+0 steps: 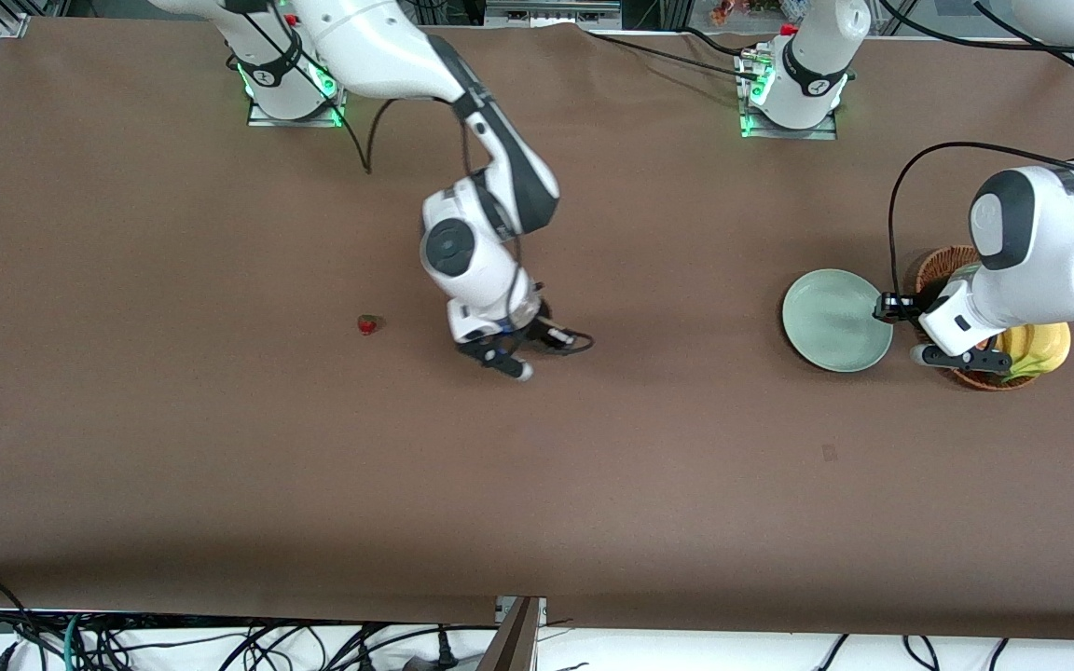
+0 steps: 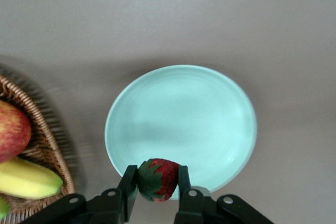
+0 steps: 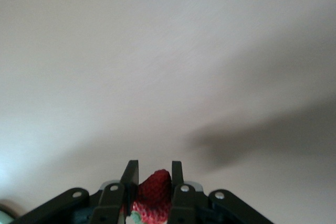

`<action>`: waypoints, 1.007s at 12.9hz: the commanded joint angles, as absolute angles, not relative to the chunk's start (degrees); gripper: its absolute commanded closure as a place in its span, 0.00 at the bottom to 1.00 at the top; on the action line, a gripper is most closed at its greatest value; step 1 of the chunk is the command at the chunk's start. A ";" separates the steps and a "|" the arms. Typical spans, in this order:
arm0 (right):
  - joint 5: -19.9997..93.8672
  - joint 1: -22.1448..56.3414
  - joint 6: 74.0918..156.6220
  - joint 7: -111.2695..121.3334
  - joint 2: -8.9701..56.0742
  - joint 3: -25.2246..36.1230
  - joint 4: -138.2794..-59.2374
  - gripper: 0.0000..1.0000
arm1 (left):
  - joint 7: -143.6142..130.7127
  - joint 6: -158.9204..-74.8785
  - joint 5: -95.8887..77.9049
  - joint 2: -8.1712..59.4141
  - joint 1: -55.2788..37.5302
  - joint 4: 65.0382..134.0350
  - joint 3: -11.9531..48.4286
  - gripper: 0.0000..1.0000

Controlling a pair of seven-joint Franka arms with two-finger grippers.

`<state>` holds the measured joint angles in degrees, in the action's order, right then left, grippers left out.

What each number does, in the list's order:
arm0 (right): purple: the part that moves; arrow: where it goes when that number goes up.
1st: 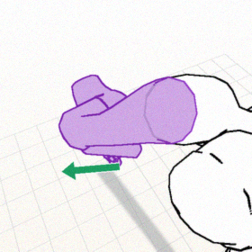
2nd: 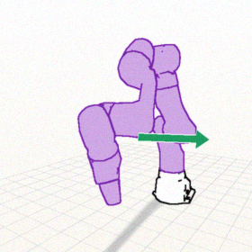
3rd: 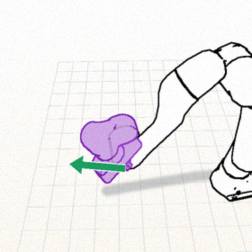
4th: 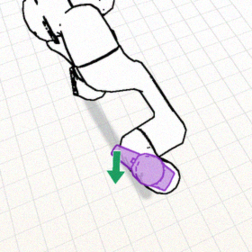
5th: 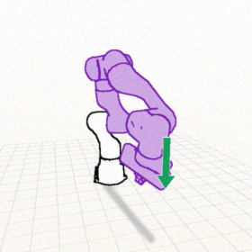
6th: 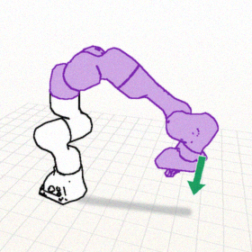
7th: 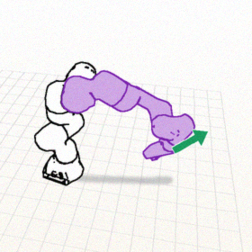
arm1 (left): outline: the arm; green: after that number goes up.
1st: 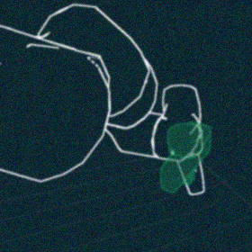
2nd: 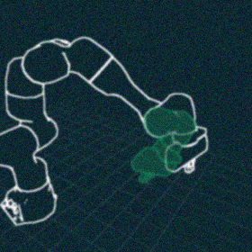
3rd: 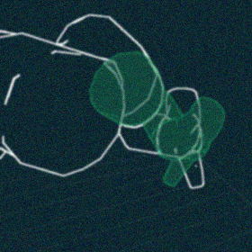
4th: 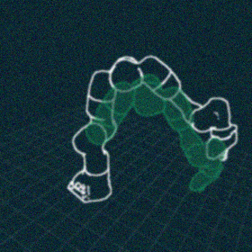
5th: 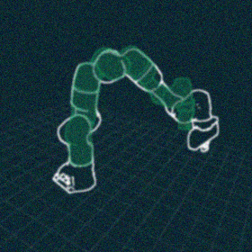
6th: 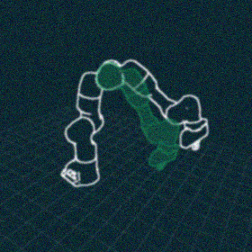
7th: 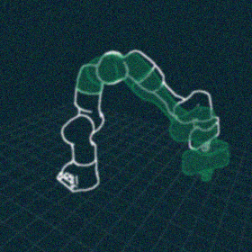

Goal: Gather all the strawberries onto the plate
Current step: 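Release the strawberry onto the plate while the right gripper carries another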

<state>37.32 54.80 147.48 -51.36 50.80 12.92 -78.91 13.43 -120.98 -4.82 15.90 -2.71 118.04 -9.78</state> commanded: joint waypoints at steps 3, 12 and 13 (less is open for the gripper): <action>37.62 63.62 162.39 -64.84 58.53 13.10 -74.62 0.48 | 16.96 -138.15 -5.36 14.32 -2.99 131.57 -9.93 0.86; 28.30 62.24 140.85 -52.54 52.40 24.60 -74.80 0.00 | 19.08 -136.43 -5.45 13.99 -3.16 128.77 -10.20 0.00; 28.47 60.31 137.32 -45.25 50.64 24.87 -75.32 0.00 | 17.68 -132.75 -5.45 12.32 -3.25 127.02 -10.02 0.00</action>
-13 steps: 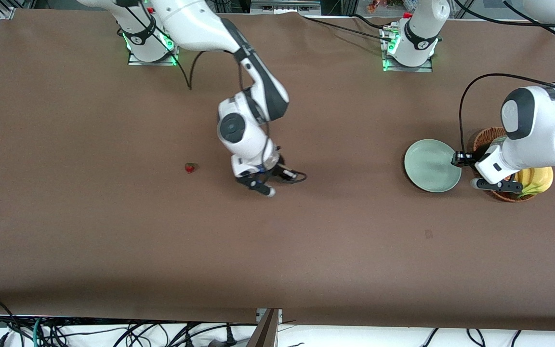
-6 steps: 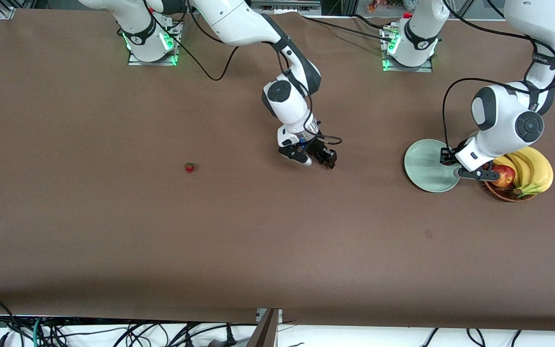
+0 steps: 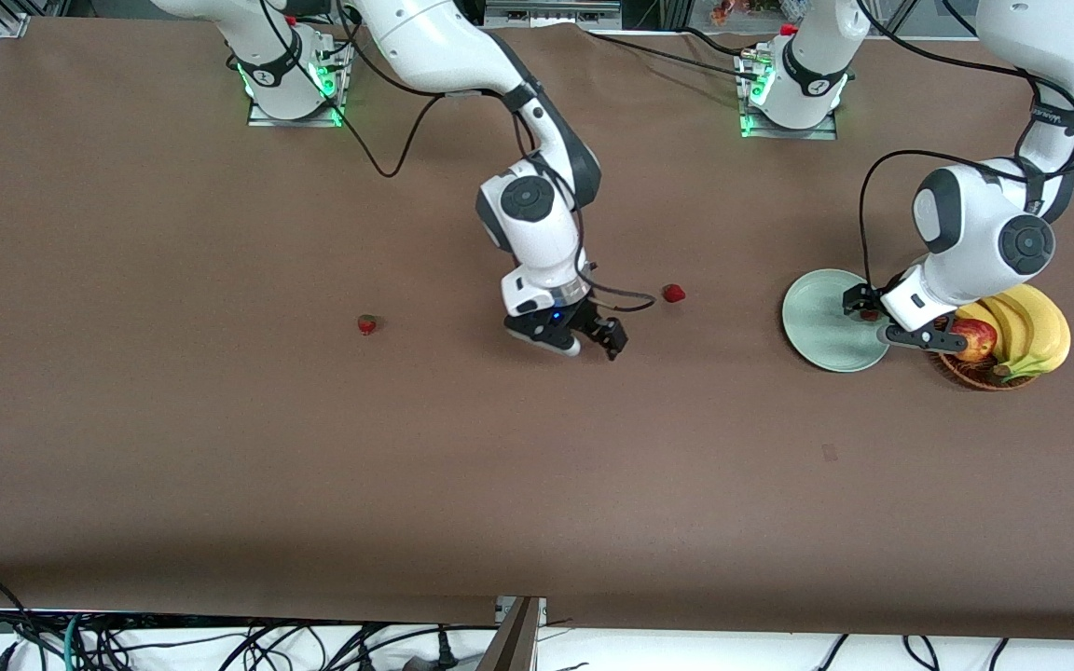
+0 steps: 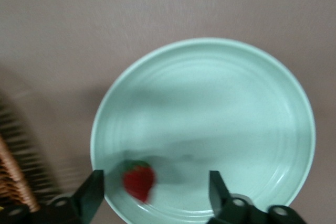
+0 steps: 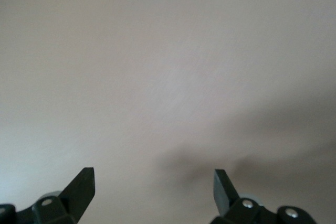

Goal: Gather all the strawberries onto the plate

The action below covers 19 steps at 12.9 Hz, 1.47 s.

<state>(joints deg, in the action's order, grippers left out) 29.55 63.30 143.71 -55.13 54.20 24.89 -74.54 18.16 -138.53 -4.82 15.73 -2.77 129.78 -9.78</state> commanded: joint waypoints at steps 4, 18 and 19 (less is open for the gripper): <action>28.30 57.92 115.19 -18.43 47.03 36.18 -78.12 0.00 | 0.14 -128.06 -5.89 8.71 -3.78 124.72 -0.56 0.00; 32.52 58.27 137.37 3.87 33.05 36.74 -119.18 0.14 | -36.47 -147.30 0.26 16.25 -6.06 136.41 18.98 0.00; 33.22 58.27 137.37 3.87 33.05 36.65 -119.18 0.15 | -37.61 -148.17 0.26 17.22 -6.59 136.41 18.98 0.00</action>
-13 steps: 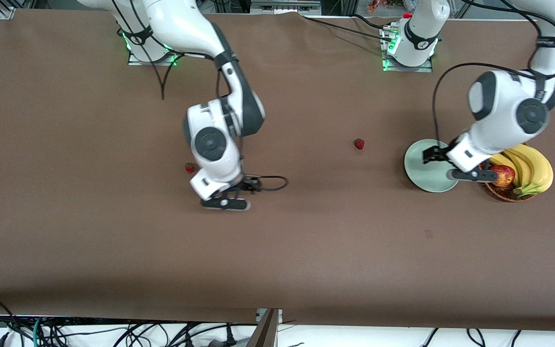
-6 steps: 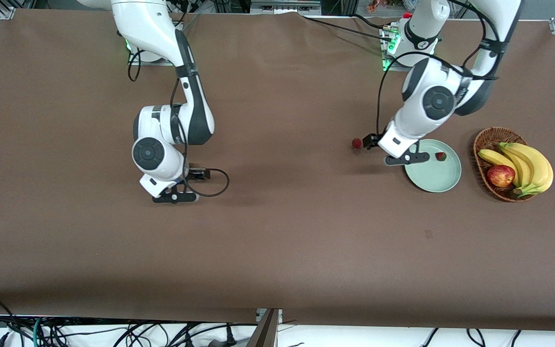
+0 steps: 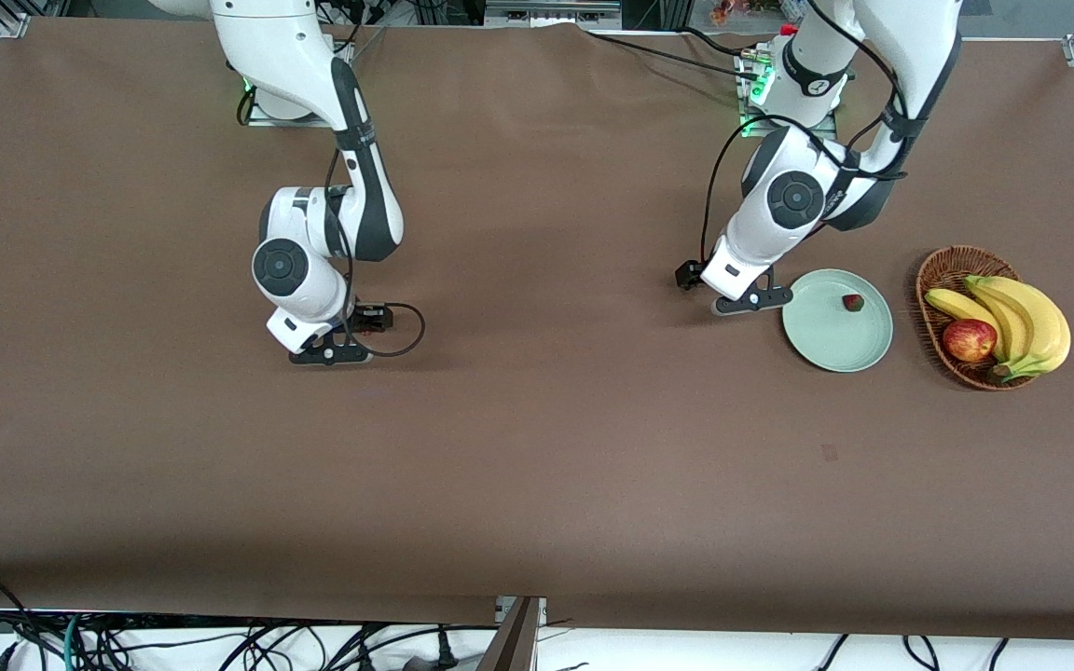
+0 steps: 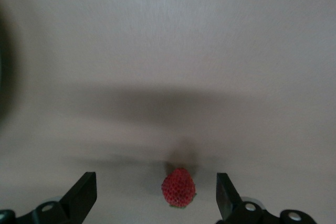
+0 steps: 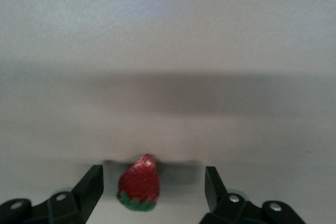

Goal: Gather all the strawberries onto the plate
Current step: 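Carry the strawberry to the plate while the right gripper grasps the last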

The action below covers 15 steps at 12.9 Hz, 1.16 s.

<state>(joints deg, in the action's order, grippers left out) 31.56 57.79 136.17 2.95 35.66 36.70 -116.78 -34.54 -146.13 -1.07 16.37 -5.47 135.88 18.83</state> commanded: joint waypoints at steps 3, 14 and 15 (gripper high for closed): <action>33.40 58.27 137.37 4.04 33.05 36.56 -119.27 0.36 | -39.72 -149.85 0.26 18.45 -7.73 137.37 19.34 0.00; 33.40 58.27 127.29 -4.35 33.04 36.65 -104.98 0.94 | -41.57 -149.15 0.62 19.16 -8.17 136.67 19.34 0.84; 33.40 58.36 124.66 -8.48 34.35 36.56 -100.59 0.94 | -41.14 -147.67 0.62 18.55 -7.83 136.32 19.25 0.85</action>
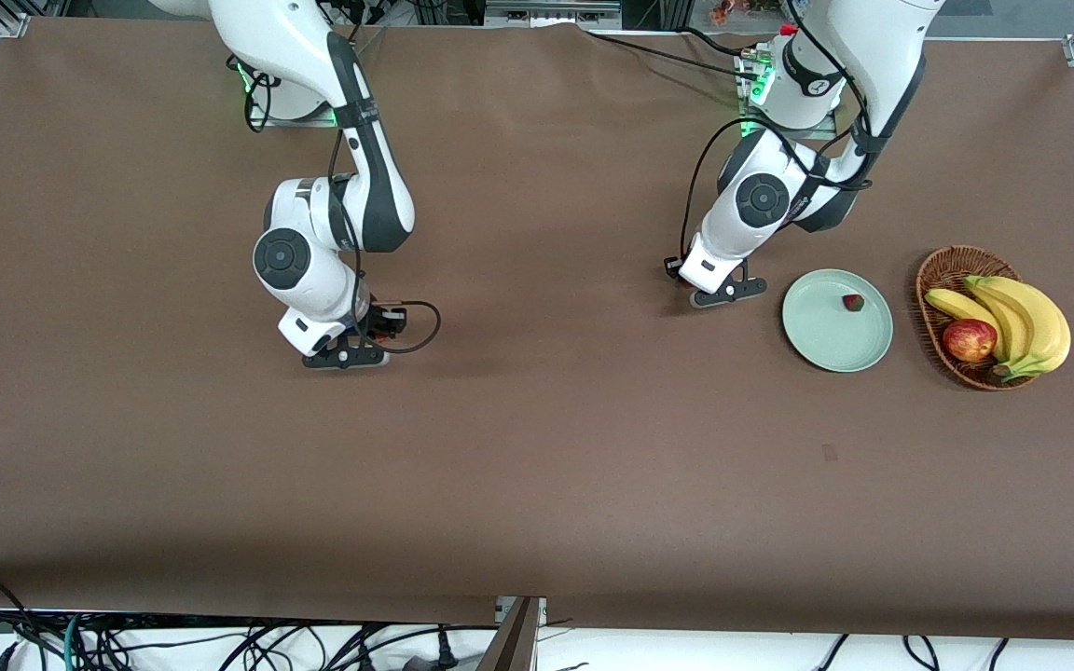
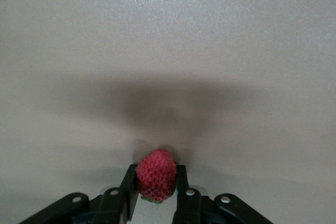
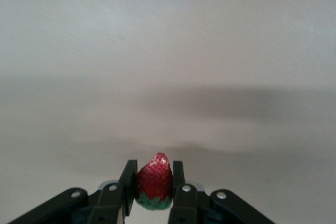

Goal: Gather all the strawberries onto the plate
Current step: 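Carry the strawberry to the plate while the right gripper grasps the last, then release the strawberry on the plate while the right gripper sets down the last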

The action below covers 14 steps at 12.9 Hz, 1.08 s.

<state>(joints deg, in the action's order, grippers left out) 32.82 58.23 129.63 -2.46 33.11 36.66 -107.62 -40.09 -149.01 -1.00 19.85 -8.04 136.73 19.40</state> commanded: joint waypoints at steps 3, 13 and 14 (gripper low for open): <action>33.84 58.10 121.64 -20.44 39.18 32.71 -89.85 0.86 | -29.68 -134.61 -0.52 12.06 -6.24 132.03 13.30 0.88; 38.94 64.49 154.22 -49.28 56.14 18.81 -75.42 0.80 | 0.00 -130.06 -2.46 15.10 -3.96 127.09 -4.83 0.88; 38.94 66.60 156.86 -52.53 58.60 18.90 -74.11 0.78 | 0.70 -131.56 -2.37 16.25 -3.87 127.18 -4.92 0.88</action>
<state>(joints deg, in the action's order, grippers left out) 38.50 63.52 152.70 -47.32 53.24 18.21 -78.80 -1.81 -129.15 -1.27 13.71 -4.22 127.72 -4.99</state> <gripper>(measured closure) 0.687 0.678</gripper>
